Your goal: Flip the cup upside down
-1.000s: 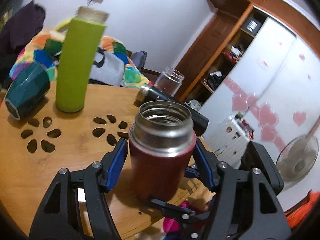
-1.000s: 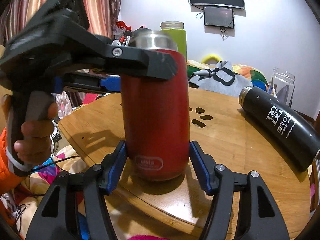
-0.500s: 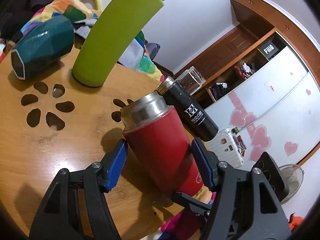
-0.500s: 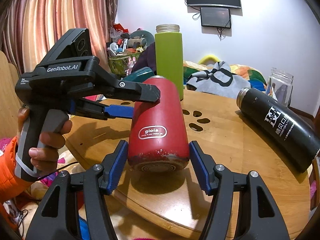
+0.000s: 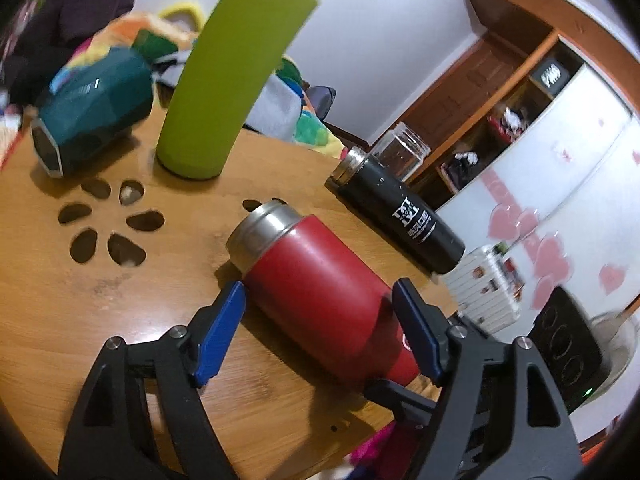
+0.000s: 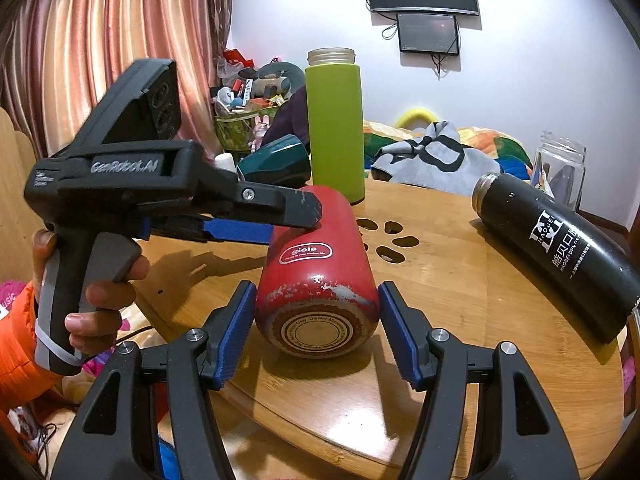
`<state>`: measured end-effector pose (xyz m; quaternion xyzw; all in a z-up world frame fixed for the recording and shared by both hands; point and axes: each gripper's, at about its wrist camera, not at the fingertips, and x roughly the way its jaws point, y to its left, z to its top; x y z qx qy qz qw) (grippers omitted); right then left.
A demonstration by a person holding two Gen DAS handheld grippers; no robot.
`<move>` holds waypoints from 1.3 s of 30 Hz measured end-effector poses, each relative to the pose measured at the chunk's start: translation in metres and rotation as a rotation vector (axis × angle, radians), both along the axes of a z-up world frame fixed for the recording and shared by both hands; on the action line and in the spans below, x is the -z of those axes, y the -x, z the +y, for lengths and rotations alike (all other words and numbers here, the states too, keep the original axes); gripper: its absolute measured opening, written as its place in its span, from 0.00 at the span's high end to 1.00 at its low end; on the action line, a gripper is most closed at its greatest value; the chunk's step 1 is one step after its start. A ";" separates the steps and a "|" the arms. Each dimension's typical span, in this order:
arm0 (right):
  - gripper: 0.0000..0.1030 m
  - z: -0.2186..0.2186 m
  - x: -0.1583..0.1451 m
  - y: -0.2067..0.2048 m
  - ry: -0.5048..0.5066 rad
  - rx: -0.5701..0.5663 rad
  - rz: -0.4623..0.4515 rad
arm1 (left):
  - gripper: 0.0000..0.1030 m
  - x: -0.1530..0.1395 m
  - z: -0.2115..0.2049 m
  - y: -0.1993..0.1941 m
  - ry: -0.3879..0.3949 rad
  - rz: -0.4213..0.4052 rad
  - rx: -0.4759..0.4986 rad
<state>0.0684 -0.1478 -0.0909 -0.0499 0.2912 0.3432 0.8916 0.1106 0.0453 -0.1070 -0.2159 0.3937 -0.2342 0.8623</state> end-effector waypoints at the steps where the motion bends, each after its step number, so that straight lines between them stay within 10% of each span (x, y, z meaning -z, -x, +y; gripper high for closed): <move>1: 0.43 0.000 0.000 0.000 -0.001 0.000 0.000 | 0.27 -0.003 -0.004 0.003 -0.035 -0.021 0.000; 6: 0.43 -0.001 0.001 -0.001 -0.009 -0.004 0.011 | 0.30 -0.025 -0.033 0.020 -0.267 -0.186 -0.011; 13: 0.43 0.003 0.011 -0.004 -0.002 -0.017 0.048 | 0.62 -0.028 -0.060 0.028 -0.405 -0.275 0.026; 39: 0.43 -0.018 -0.055 0.006 -0.076 0.083 -0.112 | 0.78 -0.048 -0.043 0.027 -0.287 -0.321 0.009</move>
